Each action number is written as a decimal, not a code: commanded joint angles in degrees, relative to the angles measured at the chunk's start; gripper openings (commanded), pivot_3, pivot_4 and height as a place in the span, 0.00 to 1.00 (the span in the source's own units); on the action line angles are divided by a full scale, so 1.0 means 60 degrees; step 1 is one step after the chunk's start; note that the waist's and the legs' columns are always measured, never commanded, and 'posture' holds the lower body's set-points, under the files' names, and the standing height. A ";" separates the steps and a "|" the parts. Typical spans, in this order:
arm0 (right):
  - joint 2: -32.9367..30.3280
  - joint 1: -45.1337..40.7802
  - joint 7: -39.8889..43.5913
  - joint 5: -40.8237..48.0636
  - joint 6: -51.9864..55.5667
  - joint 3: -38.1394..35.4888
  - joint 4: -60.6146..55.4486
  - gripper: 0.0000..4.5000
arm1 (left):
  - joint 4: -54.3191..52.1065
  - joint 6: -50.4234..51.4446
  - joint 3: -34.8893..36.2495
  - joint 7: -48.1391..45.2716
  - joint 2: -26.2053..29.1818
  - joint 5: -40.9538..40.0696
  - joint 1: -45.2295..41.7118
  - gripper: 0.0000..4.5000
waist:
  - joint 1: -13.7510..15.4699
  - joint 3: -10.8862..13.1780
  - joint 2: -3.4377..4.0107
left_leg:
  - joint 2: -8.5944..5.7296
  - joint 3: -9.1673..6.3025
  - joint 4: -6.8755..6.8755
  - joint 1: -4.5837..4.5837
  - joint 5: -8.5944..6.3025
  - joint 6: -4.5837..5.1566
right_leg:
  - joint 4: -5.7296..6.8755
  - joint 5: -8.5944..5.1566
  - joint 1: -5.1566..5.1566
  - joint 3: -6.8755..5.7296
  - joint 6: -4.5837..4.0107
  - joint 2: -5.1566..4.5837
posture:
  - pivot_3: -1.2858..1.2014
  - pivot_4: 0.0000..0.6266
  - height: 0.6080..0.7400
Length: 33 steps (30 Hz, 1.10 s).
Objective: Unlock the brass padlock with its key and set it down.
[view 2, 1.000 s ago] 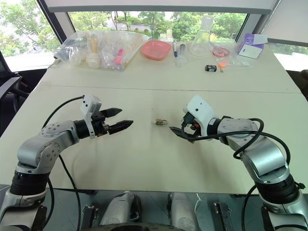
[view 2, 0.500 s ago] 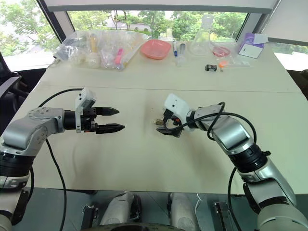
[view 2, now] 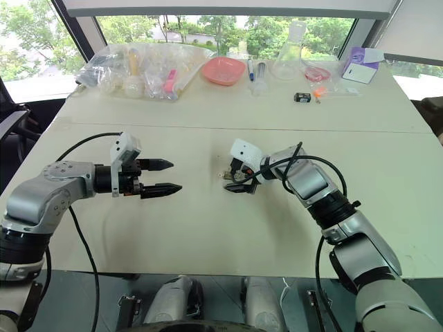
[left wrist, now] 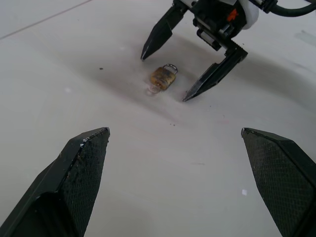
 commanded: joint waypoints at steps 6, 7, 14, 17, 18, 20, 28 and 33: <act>0.0369 -0.0070 0.0372 -0.0674 -0.0963 0.0089 0.0607 0.25 | -0.0271 0.0078 0.0218 0.0209 -0.0052 -0.0179 -0.0045 1.00 | -0.0024 -0.0001 0.0001 | 0.0004 -0.0001 0.0000 0.0008 0.0004 -0.0007 | 0.0011 0.0000 0.0003 0.0000 0.0000 0.0005 | 0.52 0.24 0.95; 0.0326 -0.0024 0.0380 -0.0784 -0.1055 0.0110 0.0520 0.15 | -0.0228 0.0060 0.0206 0.0201 -0.0055 -0.0168 -0.0064 1.00 | -0.0020 -0.0001 0.0001 | 0.0004 -0.0001 0.0001 0.0008 0.0005 -0.0008 | 0.0011 0.0000 0.0003 0.0000 0.0000 0.0003 | 0.52 0.24 0.95; -0.0439 0.0517 -0.0730 -0.1576 -0.3338 -0.1066 -0.2398 0.15 | 0.1795 0.0147 0.1117 0.0675 -0.1602 -0.1073 -0.1186 1.00 | 0.0078 0.0004 0.0005 | -0.0005 -0.0002 0.0012 -0.0005 0.0005 -0.0009 | 0.0007 0.0001 0.0002 -0.0003 0.0002 -0.0008 | 0.52 0.24 0.95; -0.0461 0.0622 -0.1020 -0.1626 -0.3284 -0.1468 -0.3213 0.15 | 0.2704 0.0185 0.1277 0.0505 -0.2049 -0.1271 -0.1815 1.00 | 0.0030 0.0004 0.0003 | -0.0007 -0.0006 0.0012 -0.0005 0.0007 -0.0012 | 0.0010 0.0002 0.0002 -0.0005 0.0003 -0.0004 | 0.52 0.24 0.95; -0.0467 0.0652 -0.1057 -0.1645 -0.3218 -0.1546 -0.3411 0.15 | 0.2919 0.0164 0.1260 0.0395 -0.2128 -0.1280 -0.1977 1.00 | 0.0014 0.0004 0.0002 | -0.0007 -0.0005 0.0010 -0.0004 0.0008 -0.0014 | 0.0010 0.0002 0.0002 -0.0005 0.0003 -0.0002 | 0.52 0.24 0.95; -0.0410 0.0703 -0.1082 -0.1474 -0.2746 -0.1764 -0.3984 0.15 | 0.3519 -0.0011 0.1073 0.0117 -0.2348 -0.1154 -0.2436 1.00 | -0.0006 0.0004 0.0004 | -0.0003 0.0000 0.0006 0.0000 0.0009 -0.0016 | 0.0009 0.0001 0.0001 -0.0006 0.0003 0.0002 | 0.52 0.24 0.95; -0.0189 0.0663 -0.1396 -0.1637 -0.2075 -0.1884 -0.4699 0.15 | 0.4667 -0.0484 0.0474 -0.0883 -0.2894 -0.0682 -0.3424 0.69 | 0.0009 0.0004 0.0003 | -0.0005 0.0020 0.0006 -0.0001 0.0012 -0.0021 | 0.0009 0.0001 0.0002 -0.0007 0.0002 0.0004 | 0.52 0.24 0.95; -0.0143 0.0672 -0.1474 -0.1613 -0.1868 -0.1842 -0.4903 0.15 | 0.5228 -0.0717 0.0463 -0.1008 -0.3161 -0.0500 -0.3760 0.61 | 0.0010 0.0004 0.0003 | -0.0005 0.0023 0.0007 -0.0002 0.0012 -0.0021 | 0.0008 0.0001 0.0002 -0.0007 0.0003 0.0004 | 0.52 0.24 0.95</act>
